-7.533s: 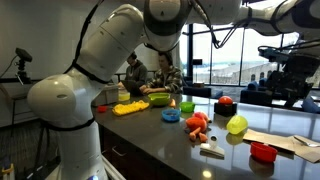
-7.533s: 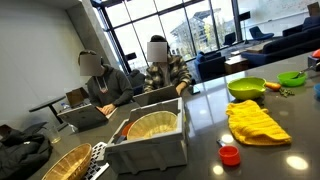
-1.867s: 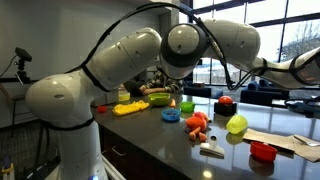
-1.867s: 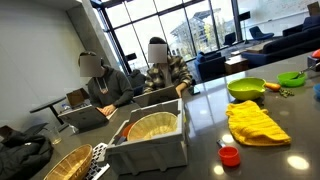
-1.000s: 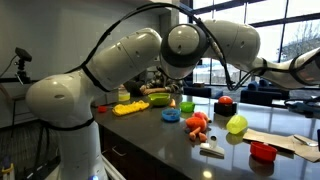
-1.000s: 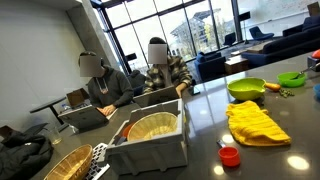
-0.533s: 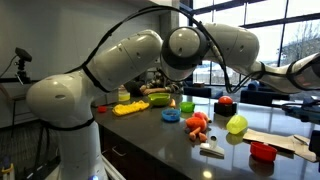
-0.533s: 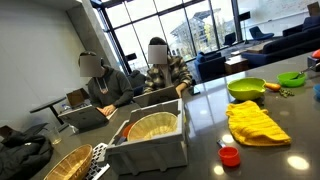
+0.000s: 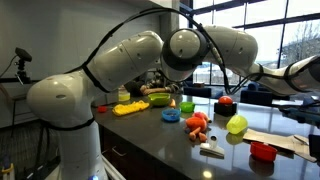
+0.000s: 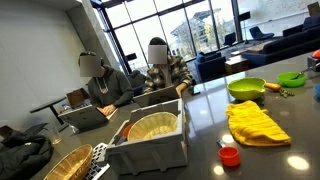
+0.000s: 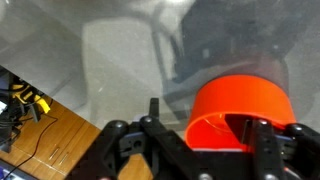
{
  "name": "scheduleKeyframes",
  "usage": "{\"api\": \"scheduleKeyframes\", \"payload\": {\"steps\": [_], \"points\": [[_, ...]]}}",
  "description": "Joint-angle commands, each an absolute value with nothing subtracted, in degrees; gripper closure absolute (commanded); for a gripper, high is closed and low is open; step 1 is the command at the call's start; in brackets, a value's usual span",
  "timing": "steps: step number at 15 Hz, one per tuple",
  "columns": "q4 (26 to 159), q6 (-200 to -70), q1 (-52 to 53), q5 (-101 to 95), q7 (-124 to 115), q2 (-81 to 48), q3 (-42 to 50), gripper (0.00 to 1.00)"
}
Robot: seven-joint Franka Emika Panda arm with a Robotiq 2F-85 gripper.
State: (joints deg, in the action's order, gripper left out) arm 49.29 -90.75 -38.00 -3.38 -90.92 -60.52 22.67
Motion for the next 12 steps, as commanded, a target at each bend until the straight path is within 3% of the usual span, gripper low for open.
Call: {"api": "scheduleKeyframes", "payload": {"steps": [1, 6, 12], "points": [[49.3, -90.3, -37.8, -3.6, -90.8, -59.9, 22.9, 0.63], [47.8, -90.9, -37.8, -3.5, -90.1, -58.6, 22.8, 0.99], [46.3, -91.1, -36.9, -2.9, -81.9, -53.4, 21.0, 0.99]]}}
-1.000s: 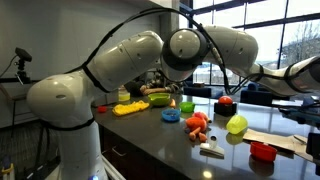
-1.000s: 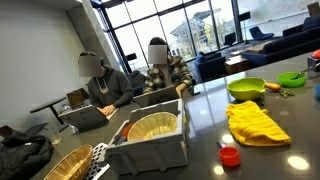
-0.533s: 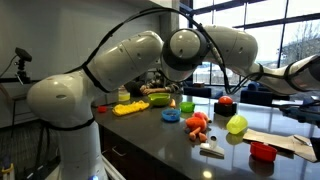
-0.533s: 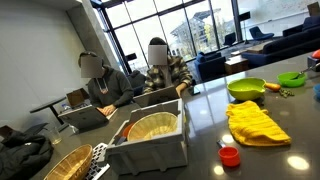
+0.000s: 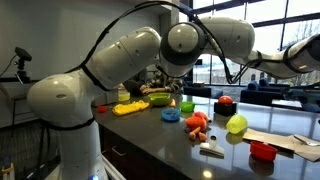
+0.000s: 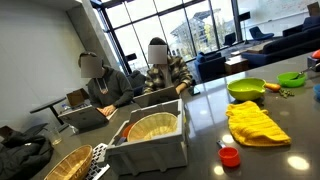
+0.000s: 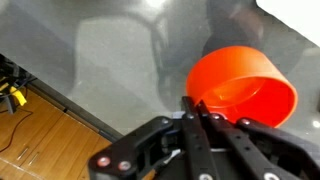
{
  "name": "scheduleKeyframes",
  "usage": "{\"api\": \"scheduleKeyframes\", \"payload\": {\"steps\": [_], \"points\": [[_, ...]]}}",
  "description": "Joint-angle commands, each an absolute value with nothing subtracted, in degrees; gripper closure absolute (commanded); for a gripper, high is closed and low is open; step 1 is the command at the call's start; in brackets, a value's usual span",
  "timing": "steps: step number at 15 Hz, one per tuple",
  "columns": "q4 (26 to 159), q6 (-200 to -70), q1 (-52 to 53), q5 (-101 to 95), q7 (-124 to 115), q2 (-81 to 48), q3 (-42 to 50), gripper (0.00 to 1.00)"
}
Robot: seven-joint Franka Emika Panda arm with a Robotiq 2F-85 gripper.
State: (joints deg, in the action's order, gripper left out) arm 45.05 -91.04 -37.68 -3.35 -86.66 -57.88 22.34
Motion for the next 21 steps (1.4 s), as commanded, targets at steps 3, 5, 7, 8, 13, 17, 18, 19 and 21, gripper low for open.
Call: {"api": "scheduleKeyframes", "payload": {"steps": [3, 5, 7, 8, 13, 17, 18, 19, 21], "points": [[46.5, -90.7, -35.3, -3.0, -76.8, -49.7, 19.8, 0.99], [47.0, -90.2, -33.8, -3.5, -73.2, -46.9, 19.1, 0.99], [47.8, -90.1, -32.0, -3.9, -70.4, -44.1, 18.7, 0.99], [48.1, -89.7, -31.0, -3.9, -69.3, -42.8, 18.5, 0.99], [50.1, -82.9, -23.6, -3.8, -70.8, -36.2, 17.2, 0.99], [51.7, -76.1, -16.2, -3.9, -73.8, -32.0, 15.4, 0.99], [52.3, -74.6, -14.0, -4.4, -74.9, -31.0, 15.1, 0.99], [53.0, -72.8, -11.8, -4.8, -76.1, -29.9, 14.8, 0.99], [55.3, -70.1, -7.3, -5.3, -79.2, -27.7, 14.3, 0.99]]}}
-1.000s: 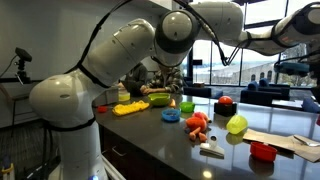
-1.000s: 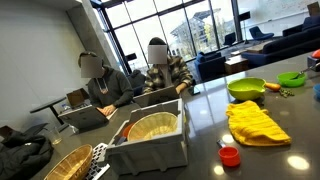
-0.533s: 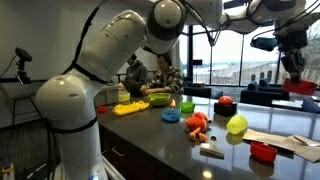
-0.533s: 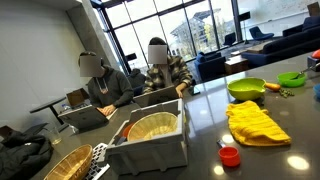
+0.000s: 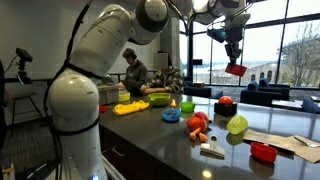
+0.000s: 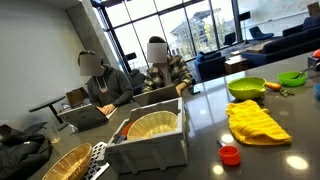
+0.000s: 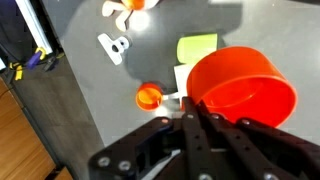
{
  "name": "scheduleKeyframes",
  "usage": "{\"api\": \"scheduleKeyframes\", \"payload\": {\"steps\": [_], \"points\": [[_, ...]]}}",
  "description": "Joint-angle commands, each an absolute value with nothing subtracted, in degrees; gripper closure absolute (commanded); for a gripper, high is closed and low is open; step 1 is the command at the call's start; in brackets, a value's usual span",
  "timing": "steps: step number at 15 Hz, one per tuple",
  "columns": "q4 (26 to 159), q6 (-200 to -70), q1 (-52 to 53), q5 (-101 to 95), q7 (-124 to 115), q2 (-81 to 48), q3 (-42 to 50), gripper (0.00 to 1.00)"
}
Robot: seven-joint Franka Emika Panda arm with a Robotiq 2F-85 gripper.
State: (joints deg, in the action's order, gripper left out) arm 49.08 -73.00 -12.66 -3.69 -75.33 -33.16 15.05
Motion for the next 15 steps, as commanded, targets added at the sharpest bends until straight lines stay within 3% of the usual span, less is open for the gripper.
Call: {"api": "scheduleKeyframes", "payload": {"steps": [1, 7, 15], "points": [[56.0, -68.9, -5.7, -5.3, -80.5, -27.2, 14.1, 0.99], [61.6, -59.0, -1.7, -2.0, -78.2, -25.0, 11.5, 0.99], [70.5, -57.1, -1.4, -2.9, -79.2, -23.4, 11.6, 0.99]]}}
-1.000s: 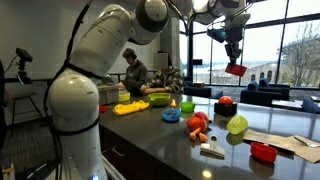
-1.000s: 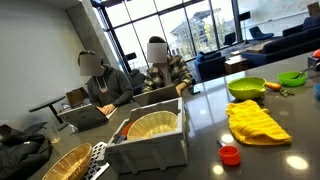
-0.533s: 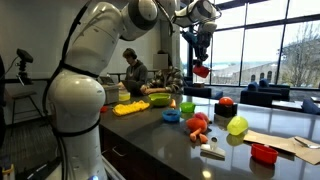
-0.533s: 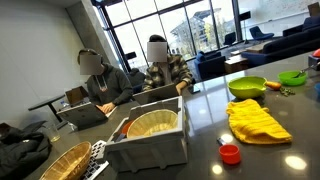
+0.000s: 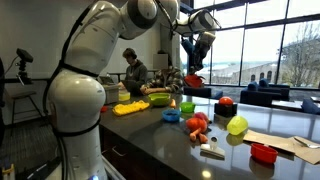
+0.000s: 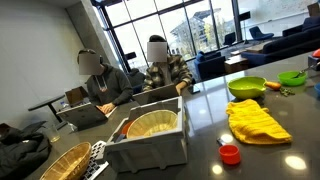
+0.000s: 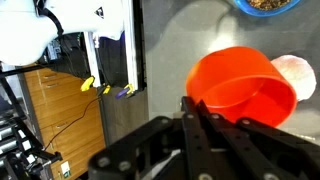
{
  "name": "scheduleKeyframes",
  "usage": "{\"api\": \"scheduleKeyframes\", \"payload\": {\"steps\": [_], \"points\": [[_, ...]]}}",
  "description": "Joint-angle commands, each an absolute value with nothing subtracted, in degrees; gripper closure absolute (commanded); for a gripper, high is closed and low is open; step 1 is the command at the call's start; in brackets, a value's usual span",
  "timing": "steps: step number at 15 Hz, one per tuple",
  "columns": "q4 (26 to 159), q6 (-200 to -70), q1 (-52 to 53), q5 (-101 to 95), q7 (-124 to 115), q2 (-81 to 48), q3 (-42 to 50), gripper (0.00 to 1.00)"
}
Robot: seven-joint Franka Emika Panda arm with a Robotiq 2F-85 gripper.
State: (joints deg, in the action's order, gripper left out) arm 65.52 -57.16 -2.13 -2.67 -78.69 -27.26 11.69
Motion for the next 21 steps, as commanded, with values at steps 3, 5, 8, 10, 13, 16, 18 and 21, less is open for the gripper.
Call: {"api": "scheduleKeyframes", "payload": {"steps": [3, 5, 8, 10, 13, 16, 18, 21], "points": [[72.9, -57.1, 0.5, -5.0, -78.1, -21.8, 10.8, 0.99], [73.9, -56.4, 0.9, -5.5, -78.4, -20.9, 9.1, 0.99], [75.5, -56.4, 2.3, -5.5, -79.1, -19.9, 7.4, 0.99], [77.7, -56.8, 3.2, -6.2, -79.2, -18.7, 6.5, 0.99], [82.3, -57.6, 4.1, -6.5, -79.7, -16.8, 5.5, 0.99], [90.3, -59.9, 5.2, -5.6, -81.0, -12.9, 4.1, 0.99], [96.7, -62.3, 6.0, -4.7, -82.0, -9.9, 2.8, 0.99], [104.9, -65.6, 7.2, -3.3, -83.9, -6.0, 0.4, 0.99]]}}
